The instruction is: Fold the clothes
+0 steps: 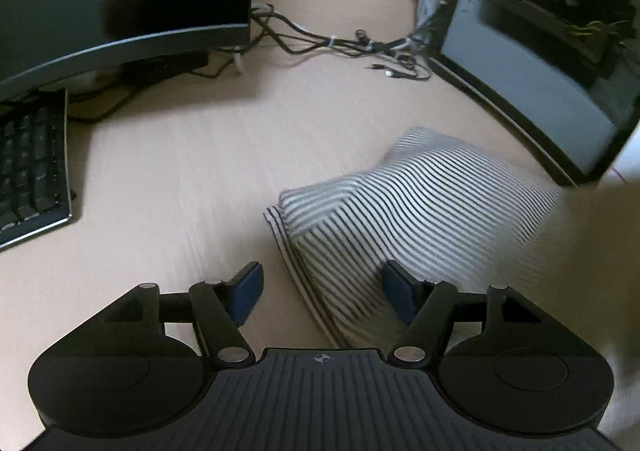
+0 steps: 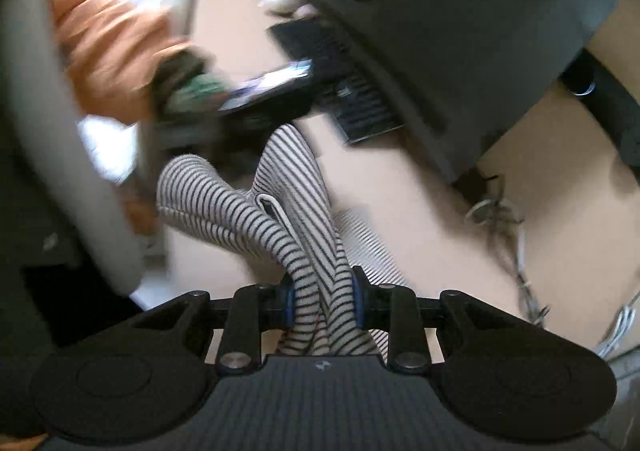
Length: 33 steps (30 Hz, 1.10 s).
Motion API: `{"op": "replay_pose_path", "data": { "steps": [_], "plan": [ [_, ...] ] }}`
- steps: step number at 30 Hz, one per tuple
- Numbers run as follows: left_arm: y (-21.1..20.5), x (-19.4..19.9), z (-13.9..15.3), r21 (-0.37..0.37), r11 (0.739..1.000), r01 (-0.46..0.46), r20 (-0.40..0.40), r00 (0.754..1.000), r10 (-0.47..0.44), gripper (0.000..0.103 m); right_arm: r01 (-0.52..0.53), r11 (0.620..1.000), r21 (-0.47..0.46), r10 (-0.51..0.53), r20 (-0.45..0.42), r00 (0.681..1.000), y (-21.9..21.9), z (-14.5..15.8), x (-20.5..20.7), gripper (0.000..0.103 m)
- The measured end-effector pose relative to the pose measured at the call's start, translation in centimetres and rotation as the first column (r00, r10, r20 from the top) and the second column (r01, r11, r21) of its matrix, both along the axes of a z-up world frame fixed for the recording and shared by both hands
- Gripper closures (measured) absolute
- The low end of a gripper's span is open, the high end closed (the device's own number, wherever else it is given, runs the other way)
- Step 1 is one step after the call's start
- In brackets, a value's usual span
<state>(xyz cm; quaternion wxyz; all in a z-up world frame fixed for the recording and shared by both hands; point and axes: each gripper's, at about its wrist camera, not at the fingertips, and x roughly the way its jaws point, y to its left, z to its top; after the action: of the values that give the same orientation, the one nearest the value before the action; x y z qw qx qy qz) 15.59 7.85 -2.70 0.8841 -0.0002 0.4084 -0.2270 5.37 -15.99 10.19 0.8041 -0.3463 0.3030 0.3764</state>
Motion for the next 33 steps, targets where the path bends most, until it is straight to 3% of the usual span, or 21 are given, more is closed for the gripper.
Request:
{"op": "replay_pose_path", "data": {
  "steps": [3, 6, 9, 13, 16, 19, 21, 24, 26, 28, 33],
  "plan": [
    [4.5, -0.5, 1.3, -0.091, 0.991, -0.096, -0.017, 0.995, 0.095, 0.025, 0.037, 0.997, 0.074, -0.036, -0.016, 0.999, 0.1, -1.3, 5.3, 0.076],
    [7.6, -1.4, 2.4, -0.116, 0.985, -0.129, -0.016, 0.992, 0.128, 0.018, 0.068, 0.992, 0.106, -0.06, -0.074, 0.995, 0.5, -5.1, 10.6, 0.076],
    [8.7, -2.5, 3.3, -0.119, 0.986, -0.113, -0.003, 0.994, 0.114, 0.017, 0.1, 0.992, 0.075, -0.095, -0.075, 0.993, 1.1, -8.9, 14.1, 0.077],
    [8.8, -3.1, 4.5, -0.139, 0.989, -0.043, 0.03, 0.998, 0.048, 0.017, 0.161, 0.978, 0.13, -0.152, -0.078, 0.985, 0.4, -10.7, 16.4, 0.075],
    [7.2, -2.8, 5.4, -0.193, 0.979, 0.066, 0.062, 0.997, -0.055, 0.018, 0.246, 0.958, 0.149, -0.242, -0.049, 0.969, 0.0, -10.5, 16.7, 0.073],
    [3.6, -1.5, 5.3, -0.171, 0.967, 0.19, 0.106, 0.979, -0.174, 0.022, 0.332, 0.933, 0.138, -0.338, 0.027, 0.941, -0.5, -9.4, 15.5, 0.06],
    [1.0, -0.4, 4.8, -0.143, 0.956, 0.255, 0.122, 0.963, -0.239, 0.032, 0.388, 0.912, 0.135, -0.4, 0.078, 0.913, -0.9, -8.7, 14.8, 0.054],
    [-1.8, 1.9, 3.5, -0.13, 0.963, 0.237, 0.075, 0.97, -0.229, 0.04, 0.468, 0.873, 0.136, -0.486, 0.154, 0.861, -1.4, -7.6, 13.6, 0.049],
    [-2.9, 3.2, 3.1, -0.13, 0.968, 0.214, 0.053, 0.977, -0.208, 0.04, 0.498, 0.849, 0.175, -0.523, 0.153, 0.838, -2.1, -7.1, 12.2, 0.05],
    [-3.6, 4.0, 3.0, -0.122, 0.973, 0.196, 0.04, 0.98, -0.193, 0.04, 0.531, 0.832, 0.162, -0.552, 0.146, 0.821, -2.9, -8.9, 12.4, 0.056],
    [-4.8, 5.2, 3.3, -0.093, 0.977, 0.189, 0.017, 0.982, -0.189, 0.041, 0.612, 0.777, 0.147, -0.627, 0.109, 0.771, -4.7, -13.8, 14.5, 0.056]
  ]
}}
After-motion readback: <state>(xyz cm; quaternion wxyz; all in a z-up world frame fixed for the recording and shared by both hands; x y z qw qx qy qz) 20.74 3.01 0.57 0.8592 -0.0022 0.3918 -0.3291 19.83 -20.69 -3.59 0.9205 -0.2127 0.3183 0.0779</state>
